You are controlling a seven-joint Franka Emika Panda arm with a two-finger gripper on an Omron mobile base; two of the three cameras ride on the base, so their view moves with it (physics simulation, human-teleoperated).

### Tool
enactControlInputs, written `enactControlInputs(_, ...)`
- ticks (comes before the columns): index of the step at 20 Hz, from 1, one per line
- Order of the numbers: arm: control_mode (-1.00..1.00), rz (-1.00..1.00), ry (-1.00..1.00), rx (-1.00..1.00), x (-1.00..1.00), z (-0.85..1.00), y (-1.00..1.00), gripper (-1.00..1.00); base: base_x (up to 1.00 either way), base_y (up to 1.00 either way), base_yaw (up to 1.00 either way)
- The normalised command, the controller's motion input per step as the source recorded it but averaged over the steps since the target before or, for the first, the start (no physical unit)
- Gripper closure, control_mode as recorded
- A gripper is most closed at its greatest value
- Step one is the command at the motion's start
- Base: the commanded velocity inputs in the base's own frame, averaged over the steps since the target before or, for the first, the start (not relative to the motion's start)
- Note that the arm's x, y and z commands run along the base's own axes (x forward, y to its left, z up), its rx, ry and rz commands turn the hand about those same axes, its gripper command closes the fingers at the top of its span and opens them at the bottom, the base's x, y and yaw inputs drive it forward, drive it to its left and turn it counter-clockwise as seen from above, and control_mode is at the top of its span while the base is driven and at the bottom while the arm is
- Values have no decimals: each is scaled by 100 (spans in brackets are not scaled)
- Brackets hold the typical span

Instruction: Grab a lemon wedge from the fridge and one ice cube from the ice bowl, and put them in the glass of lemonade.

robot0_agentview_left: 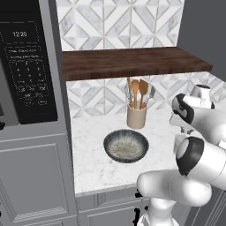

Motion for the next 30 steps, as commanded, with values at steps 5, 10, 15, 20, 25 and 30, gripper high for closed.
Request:
enactControlInputs(5, -100, 0, 0, 0, 2, -3, 2, 100, 0, 0, 0)
enactControlInputs(10, -100, 0, 0, 0, 0, -2, 1, 100, 0, 0, 0)
enactControlInputs(15, -100, 0, 0, 0, 2, -5, 2, 100, 0, 0, 0)
enactControlInputs(20, -100, 0, 1, 0, 1, -3, 0, 100, 0, 0, 0)
enactControlInputs(25, -100, 0, 0, 0, 0, 0, 5, -100, 0, 0, 0)
enactControlInputs(30, -100, 0, 1, 0, 3, 0, 5, -100, 0, 0, 0)
